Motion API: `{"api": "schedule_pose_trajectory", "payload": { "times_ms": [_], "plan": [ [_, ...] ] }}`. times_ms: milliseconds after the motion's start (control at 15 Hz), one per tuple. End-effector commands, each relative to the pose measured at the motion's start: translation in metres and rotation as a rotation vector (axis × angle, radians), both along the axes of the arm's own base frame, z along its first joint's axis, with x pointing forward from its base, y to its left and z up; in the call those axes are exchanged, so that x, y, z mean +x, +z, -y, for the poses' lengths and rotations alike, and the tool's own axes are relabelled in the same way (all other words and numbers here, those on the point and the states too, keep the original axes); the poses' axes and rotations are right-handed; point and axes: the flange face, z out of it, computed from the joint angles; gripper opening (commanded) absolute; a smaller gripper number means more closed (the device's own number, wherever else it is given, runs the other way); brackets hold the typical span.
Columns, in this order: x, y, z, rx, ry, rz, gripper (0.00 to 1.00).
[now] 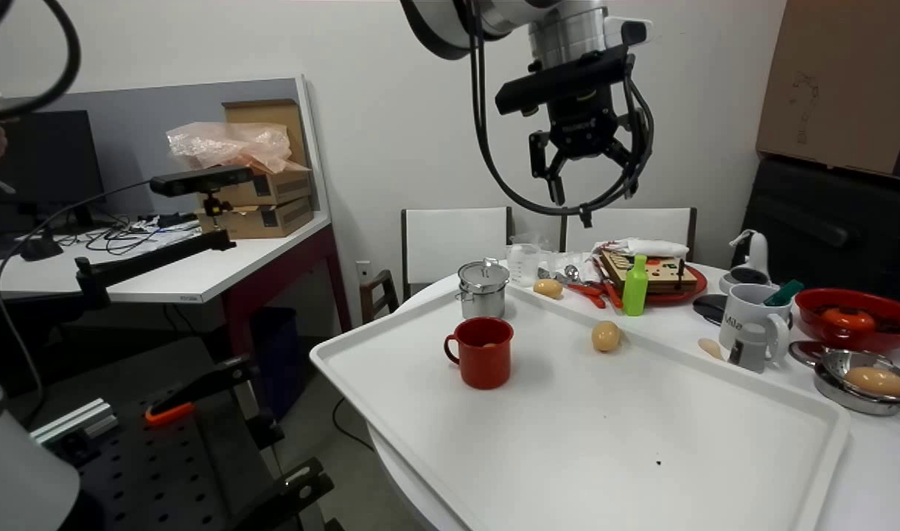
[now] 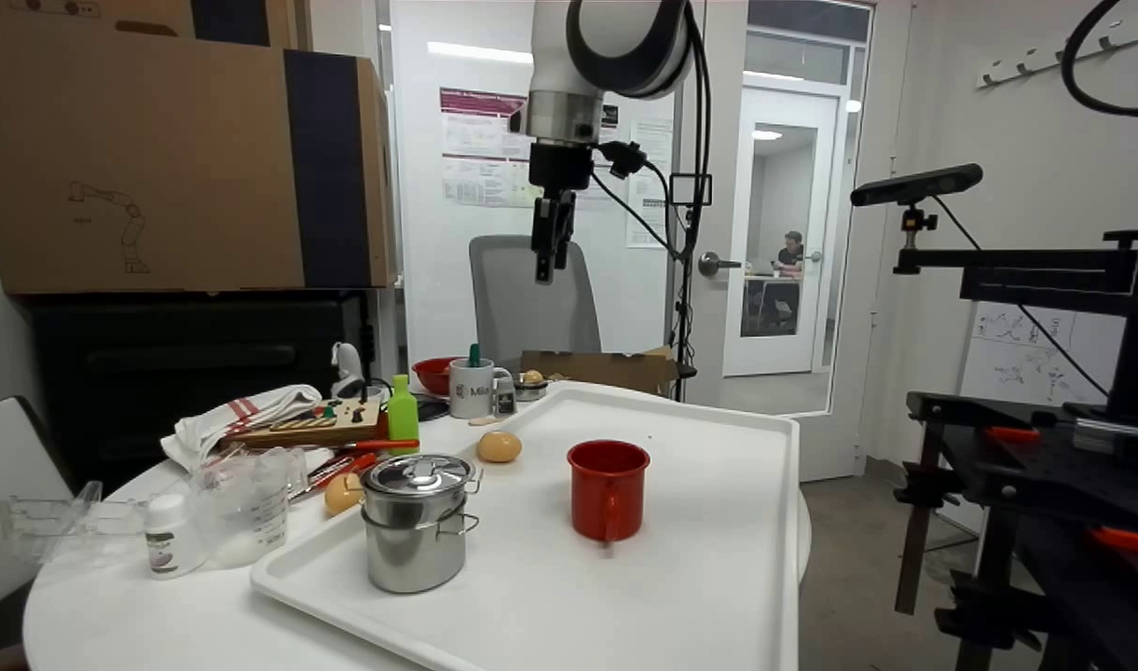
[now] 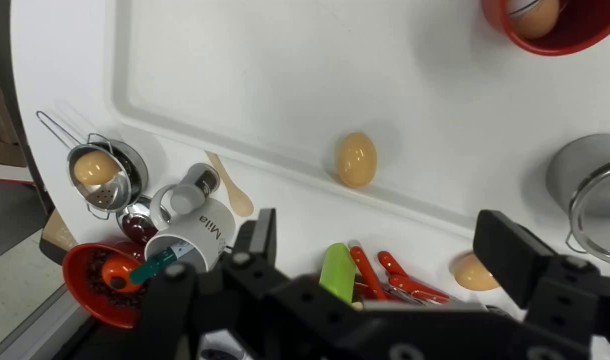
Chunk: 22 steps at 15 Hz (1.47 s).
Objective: Pick the egg and put it in the cup
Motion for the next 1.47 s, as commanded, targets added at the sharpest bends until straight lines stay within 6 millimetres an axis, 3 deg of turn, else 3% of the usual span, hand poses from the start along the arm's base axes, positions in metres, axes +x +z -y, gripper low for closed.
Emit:
{"api": "schedule_pose_trajectory", "payload": {
  "times_ms": [0, 67, 133, 333, 667, 1067, 1400],
  "plan": [
    [0.052, -0.027, 0.016, -0.038, -0.033, -0.044, 1.00],
    [0.062, -0.029, 0.019, -0.043, -0.036, -0.055, 1.00],
    [0.033, -0.023, 0.013, -0.019, -0.019, -0.037, 1.00],
    [0.053, -0.032, 0.019, -0.031, -0.027, -0.049, 1.00],
    [0.058, -0.034, 0.019, -0.015, -0.027, -0.053, 1.00],
    [0.085, -0.076, 0.029, 0.142, -0.012, -0.019, 1.00],
    [0.106, -0.112, 0.038, 0.146, 0.011, -0.019, 1.00]
  ]
}}
